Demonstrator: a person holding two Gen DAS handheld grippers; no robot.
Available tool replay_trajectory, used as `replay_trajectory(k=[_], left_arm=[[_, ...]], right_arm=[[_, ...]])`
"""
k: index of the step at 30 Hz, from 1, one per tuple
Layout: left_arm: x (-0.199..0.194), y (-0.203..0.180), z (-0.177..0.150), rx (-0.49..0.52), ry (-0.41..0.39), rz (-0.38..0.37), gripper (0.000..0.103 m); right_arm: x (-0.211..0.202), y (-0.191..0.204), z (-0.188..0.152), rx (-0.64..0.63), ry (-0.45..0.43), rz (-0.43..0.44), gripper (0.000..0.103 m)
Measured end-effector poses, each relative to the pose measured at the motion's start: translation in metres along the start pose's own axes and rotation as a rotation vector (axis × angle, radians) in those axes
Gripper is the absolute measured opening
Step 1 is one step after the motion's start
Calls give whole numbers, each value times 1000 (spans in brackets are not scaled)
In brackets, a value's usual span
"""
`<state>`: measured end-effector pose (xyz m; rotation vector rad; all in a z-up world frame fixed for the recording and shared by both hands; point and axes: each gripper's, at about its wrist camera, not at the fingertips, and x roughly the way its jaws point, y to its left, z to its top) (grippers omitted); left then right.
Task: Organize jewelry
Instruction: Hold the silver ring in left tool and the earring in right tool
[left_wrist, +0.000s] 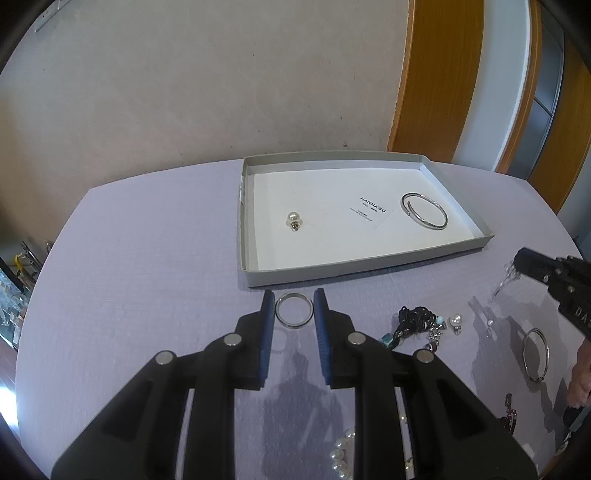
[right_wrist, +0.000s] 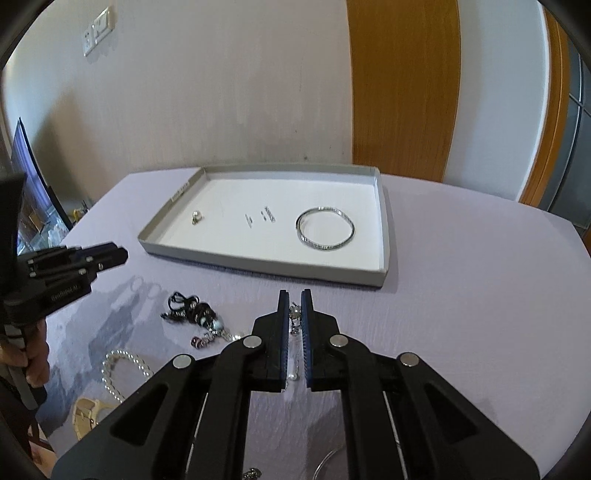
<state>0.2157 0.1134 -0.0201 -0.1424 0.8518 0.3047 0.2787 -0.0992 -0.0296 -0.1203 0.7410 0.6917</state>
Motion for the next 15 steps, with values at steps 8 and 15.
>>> replay_trajectory(k=[8,15], left_arm=[[-1,0,0,2,0,0,21],[-2,-2,-2,8,-12,14,21]], right_arm=[[0,1,-3,-6,-4,0,7],[-2,0,-3,3,-14,0,7]])
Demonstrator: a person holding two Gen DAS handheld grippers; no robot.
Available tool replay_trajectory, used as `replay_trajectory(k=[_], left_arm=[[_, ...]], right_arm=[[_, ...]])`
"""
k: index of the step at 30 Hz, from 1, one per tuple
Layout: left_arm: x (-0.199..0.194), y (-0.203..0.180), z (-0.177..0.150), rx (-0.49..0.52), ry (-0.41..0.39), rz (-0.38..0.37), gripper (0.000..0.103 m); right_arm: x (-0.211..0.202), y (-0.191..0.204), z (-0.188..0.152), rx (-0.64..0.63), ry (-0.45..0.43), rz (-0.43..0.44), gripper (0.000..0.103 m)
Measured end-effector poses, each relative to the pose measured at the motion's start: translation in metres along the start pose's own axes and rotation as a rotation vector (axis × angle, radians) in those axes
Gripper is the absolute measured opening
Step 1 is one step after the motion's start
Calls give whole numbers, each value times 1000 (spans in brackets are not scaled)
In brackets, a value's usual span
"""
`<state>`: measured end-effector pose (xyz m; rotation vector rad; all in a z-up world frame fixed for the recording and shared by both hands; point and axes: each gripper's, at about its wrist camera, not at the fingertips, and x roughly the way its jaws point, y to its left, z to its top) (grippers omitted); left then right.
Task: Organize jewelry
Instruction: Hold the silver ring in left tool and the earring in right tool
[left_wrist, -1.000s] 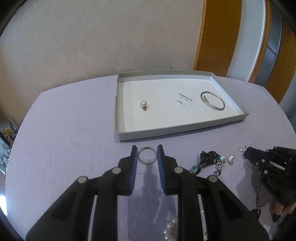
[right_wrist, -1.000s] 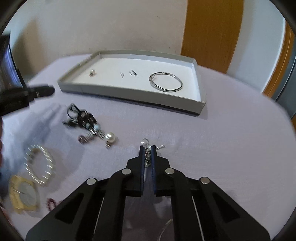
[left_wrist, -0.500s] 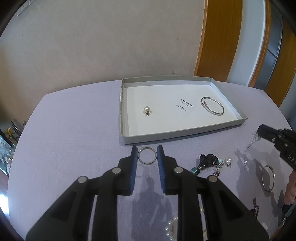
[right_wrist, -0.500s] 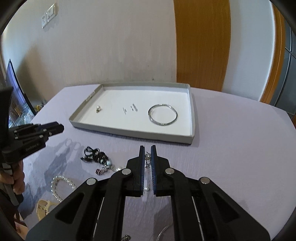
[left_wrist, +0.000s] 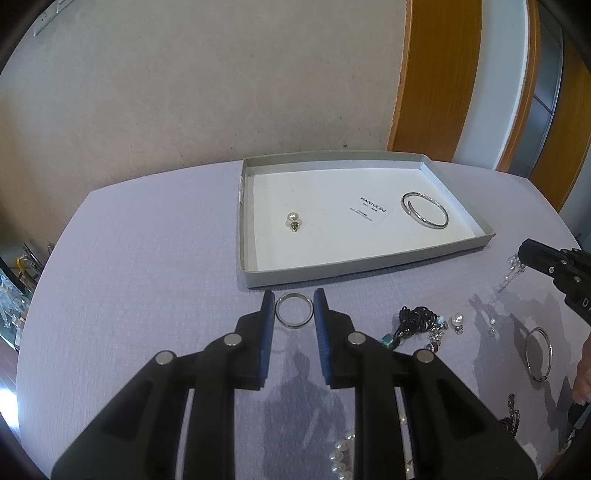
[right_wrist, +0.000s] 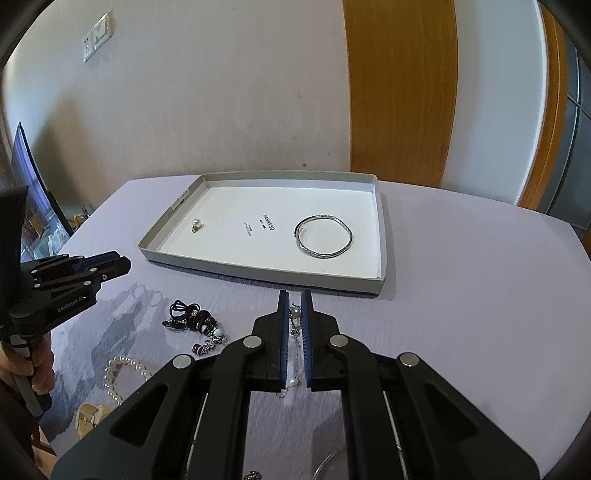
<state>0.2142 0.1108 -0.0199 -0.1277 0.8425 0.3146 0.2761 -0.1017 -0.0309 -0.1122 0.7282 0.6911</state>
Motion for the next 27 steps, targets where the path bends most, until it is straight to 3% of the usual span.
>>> replay_trajectory(k=[16,27], left_arm=[[-2,0,0,7,-7,-19,21],[1,8,-2,-7,-3,-30,21]], right_arm=[[4,-4,-3,13,10,5,7],[18,-14,-15,53,32,53,7]])
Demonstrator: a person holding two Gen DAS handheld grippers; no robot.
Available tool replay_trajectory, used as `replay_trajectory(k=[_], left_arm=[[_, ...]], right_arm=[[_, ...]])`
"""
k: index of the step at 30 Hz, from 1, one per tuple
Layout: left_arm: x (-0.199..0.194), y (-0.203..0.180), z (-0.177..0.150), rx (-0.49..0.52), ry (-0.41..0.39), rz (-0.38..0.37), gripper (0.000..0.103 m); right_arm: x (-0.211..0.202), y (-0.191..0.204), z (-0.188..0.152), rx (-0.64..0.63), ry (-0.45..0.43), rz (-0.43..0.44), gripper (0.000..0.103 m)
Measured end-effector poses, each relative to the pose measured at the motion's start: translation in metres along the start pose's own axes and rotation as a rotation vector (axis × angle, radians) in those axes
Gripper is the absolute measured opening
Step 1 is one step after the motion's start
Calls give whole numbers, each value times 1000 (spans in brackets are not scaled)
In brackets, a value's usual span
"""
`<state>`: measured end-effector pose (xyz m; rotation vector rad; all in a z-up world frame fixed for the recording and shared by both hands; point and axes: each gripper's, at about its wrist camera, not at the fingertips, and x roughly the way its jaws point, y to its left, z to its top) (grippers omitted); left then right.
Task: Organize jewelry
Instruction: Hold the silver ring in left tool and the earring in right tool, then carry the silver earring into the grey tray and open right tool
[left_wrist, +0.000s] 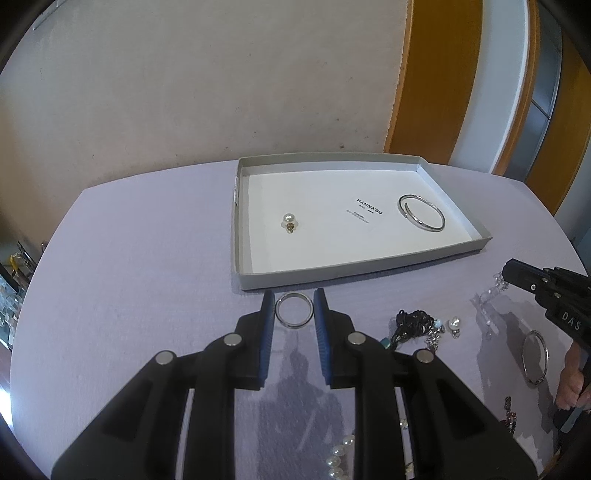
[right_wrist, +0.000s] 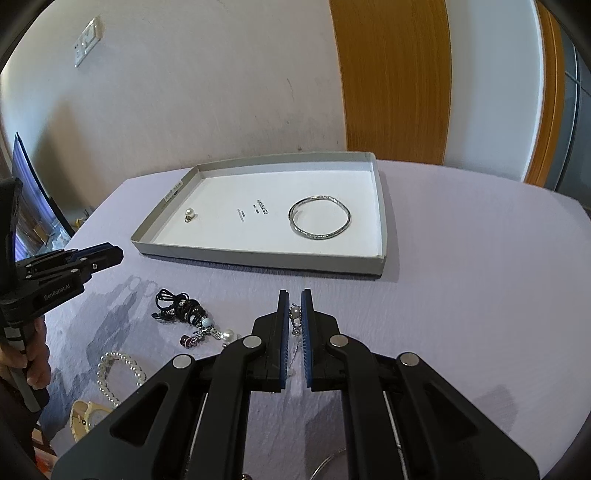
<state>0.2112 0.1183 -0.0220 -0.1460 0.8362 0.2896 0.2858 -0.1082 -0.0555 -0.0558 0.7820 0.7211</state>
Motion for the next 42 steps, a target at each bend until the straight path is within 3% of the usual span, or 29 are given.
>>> replay_trajectory(k=[9,17,32,42], left_arm=[[-9,-13,-10,49,-59,12,21],[-4,-15,-6,47,-47,16,21],[-9,-11,8,-4,-30,1,21],[-11,-9,22,-9,-52,7,21]], right_arm=[[6,-2,-2,9,11,49,7],[4,-7,6,39,6,65,7],[-48,25,58,-32,-134,62,7],[-20,31,105,-32,-174,46,7]])
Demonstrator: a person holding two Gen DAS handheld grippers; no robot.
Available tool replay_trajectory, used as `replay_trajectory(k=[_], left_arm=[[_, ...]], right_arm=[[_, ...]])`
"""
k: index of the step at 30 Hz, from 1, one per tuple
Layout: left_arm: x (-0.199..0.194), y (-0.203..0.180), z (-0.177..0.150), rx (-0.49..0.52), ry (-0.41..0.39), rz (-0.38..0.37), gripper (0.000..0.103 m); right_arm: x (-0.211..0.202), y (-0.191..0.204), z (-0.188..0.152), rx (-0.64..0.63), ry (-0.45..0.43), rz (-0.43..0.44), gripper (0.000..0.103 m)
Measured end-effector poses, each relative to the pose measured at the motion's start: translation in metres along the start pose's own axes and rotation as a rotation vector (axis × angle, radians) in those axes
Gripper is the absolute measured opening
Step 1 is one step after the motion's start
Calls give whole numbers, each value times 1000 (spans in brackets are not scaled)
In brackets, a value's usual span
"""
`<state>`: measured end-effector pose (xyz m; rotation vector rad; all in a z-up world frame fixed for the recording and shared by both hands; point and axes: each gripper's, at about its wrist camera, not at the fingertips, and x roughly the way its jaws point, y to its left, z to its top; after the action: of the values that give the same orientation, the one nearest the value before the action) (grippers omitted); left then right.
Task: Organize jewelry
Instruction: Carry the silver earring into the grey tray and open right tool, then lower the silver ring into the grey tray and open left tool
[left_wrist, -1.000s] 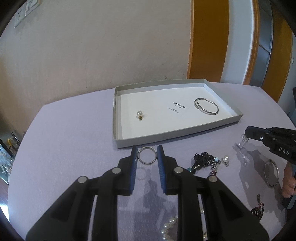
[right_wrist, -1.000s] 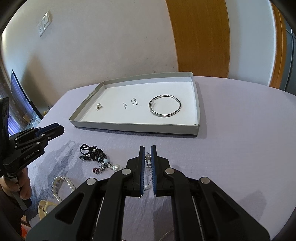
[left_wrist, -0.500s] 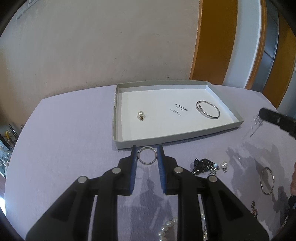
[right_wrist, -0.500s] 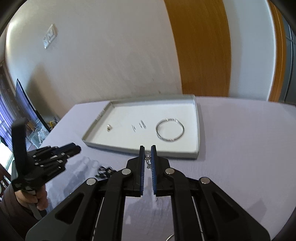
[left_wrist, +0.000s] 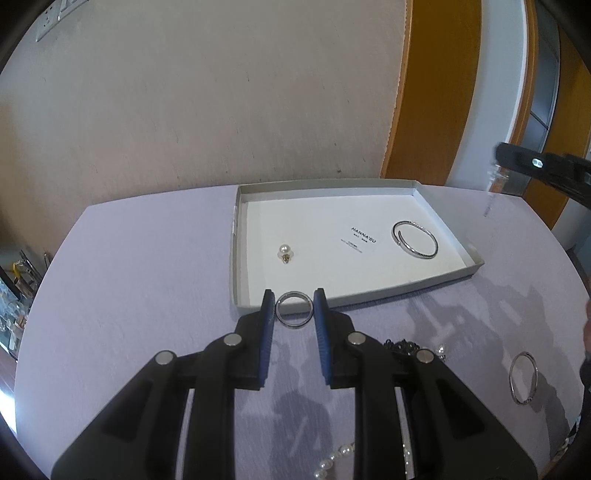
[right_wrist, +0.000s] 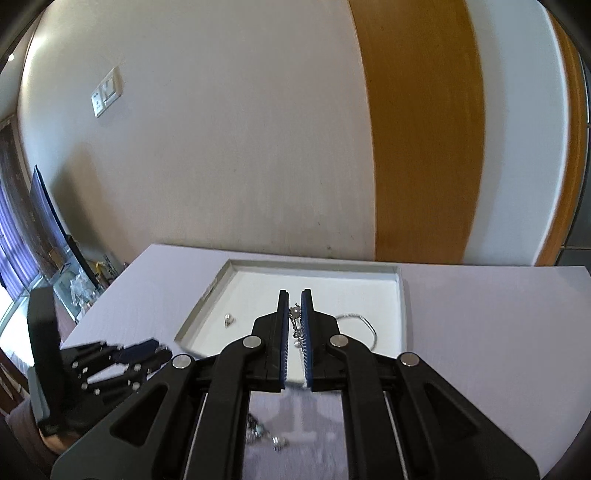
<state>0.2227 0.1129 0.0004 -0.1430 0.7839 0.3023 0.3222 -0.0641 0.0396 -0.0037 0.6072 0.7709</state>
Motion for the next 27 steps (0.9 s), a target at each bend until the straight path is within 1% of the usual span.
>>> replay_trajectory(k=[4,7,9,11,17,20,27], left_arm=[[7,0,9,1,0,4,21],[16,0,16,-4,5,1,21],[22,0,20,-6,10,3,21],[28,0,23,-6,15,4,21],[53,-6,32,-5,39,-3,21],[65,-11,36,1,46,-5,21],[91,-25,49,14,60,-8,21]], right_arm=[[29,-3,3,21,26,-2,7],[53,-3,0,29,77,-10,7],[66,-6,-5,37,114,-22,11],[70,-9,-12,49,128,-18,15],[68,-28,-28,67,164,-50,18],[66,-37,-33,71,173,-67,24],[60,-54,-43,77,179,-76,26]])
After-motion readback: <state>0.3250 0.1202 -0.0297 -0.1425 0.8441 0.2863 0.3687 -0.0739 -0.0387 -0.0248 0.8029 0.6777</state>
